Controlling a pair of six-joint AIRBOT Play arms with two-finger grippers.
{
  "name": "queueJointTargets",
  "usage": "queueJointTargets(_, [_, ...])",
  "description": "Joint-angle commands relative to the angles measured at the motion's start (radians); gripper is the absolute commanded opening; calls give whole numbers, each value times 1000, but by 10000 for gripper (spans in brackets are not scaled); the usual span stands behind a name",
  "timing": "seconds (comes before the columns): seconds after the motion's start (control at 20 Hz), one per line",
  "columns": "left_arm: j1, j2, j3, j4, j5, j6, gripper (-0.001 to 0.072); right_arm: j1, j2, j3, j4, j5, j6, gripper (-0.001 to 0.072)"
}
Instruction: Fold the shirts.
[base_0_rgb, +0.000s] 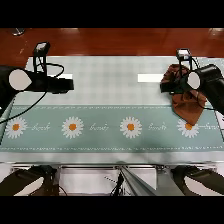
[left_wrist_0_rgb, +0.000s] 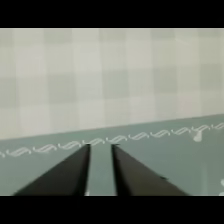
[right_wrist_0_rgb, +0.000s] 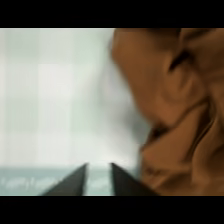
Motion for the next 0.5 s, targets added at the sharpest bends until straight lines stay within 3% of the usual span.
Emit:
queueJointTargets(0.0, [3,-37,0,19,204,-2,705,-52,-29,0,-233,-235,153,630])
queueJointTargets(0.15, [26,-75,0,27,252,1,704,-237,-111,5,-288,-280,322,627])
queueJointTargets(0.25, [40,-98,0,27,241,1,704,-356,-179,9,-212,-283,309,626])
queueJointTargets(0.45, [43,-140,0,27,224,1,704,-471,-310,9,-16,-298,154,624])
